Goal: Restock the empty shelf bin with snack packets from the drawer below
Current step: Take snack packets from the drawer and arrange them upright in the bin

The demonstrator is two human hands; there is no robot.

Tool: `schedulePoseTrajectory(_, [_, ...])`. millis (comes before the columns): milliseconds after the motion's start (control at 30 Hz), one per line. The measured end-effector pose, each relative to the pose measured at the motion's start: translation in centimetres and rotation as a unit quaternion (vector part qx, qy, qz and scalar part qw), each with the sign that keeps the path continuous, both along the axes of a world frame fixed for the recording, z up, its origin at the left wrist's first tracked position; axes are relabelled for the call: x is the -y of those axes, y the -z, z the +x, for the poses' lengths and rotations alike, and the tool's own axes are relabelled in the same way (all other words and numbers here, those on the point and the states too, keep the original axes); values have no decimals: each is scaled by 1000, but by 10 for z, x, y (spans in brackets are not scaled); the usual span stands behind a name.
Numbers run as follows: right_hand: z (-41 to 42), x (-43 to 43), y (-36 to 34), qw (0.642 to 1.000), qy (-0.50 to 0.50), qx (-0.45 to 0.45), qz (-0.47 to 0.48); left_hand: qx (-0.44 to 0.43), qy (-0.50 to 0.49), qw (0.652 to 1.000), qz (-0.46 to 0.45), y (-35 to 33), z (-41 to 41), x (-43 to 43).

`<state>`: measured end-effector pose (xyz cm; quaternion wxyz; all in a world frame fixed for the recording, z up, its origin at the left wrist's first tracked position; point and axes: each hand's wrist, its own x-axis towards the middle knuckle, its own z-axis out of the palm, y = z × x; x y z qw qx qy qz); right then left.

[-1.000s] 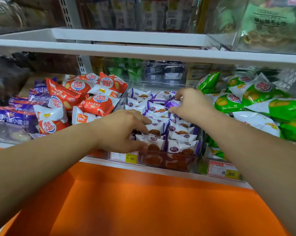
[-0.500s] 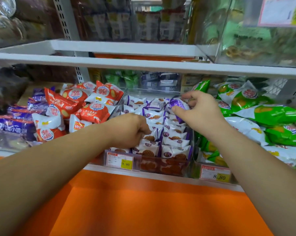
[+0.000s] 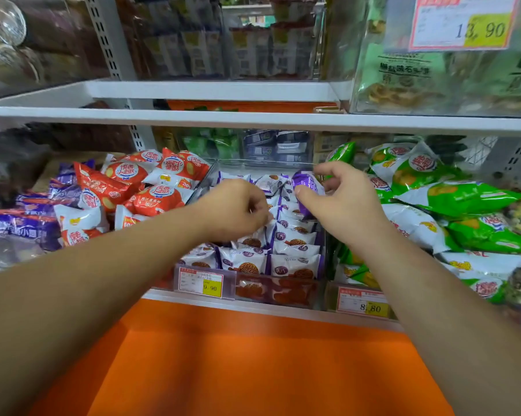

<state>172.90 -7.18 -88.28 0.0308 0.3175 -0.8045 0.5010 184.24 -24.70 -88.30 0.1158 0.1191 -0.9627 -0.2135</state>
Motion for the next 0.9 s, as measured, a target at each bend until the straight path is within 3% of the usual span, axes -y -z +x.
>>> schedulePoseTrajectory(67, [0,6,2,1000,-1,-2,5,-14,-40,998,-48,-6,-12,15])
schedulePoseTrajectory(167, [0,16,2,1000,-7,-6,14,57,-31,992,-108,-7,-32,29])
schedulePoseTrajectory(333, [-7,19,-4,991,-55,-65,104,161,3,986,-50,6,-61,37])
schedulePoseTrajectory(467, [-17,11,-1,985,-88,-65,131,72,-2,989,-133,-1,-56,32])
schedulePoseTrajectory(533, [-15,10,2,986,-92,-68,123,68,-9,984,-164,-7,-45,35])
schedulePoseTrajectory(633, [-12,10,2,990,-81,-76,84,90,5,982,-167,-13,-21,31])
schedulePoseTrajectory(733, [-11,10,0,993,-54,-91,56,10,78,985,-155,-16,3,5])
schedulePoseTrajectory(833, [-10,6,-3,993,-49,-90,55,102,156,981,-62,-10,19,-29])
schedulePoseTrajectory(900, [-8,3,-4,992,-59,-91,66,103,173,975,-90,4,18,-36])
